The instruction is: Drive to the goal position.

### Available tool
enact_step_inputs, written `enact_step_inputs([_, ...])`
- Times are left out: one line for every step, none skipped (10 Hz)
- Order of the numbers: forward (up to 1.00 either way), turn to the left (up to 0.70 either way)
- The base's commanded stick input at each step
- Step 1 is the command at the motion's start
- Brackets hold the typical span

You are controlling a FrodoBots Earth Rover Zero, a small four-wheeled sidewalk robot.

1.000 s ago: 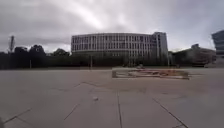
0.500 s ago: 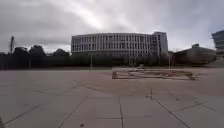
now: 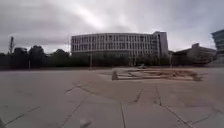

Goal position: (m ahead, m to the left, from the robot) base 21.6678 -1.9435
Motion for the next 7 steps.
enact_step_inputs([0.7, 0.0])
enact_step_inputs([0.7, 0.0])
enact_step_inputs([0.7, 0.0])
enact_step_inputs([0.7, 0.0])
enact_step_inputs([0.7, 0.0])
enact_step_inputs([0.7, 0.0])
enact_step_inputs([0.7, 0.0])
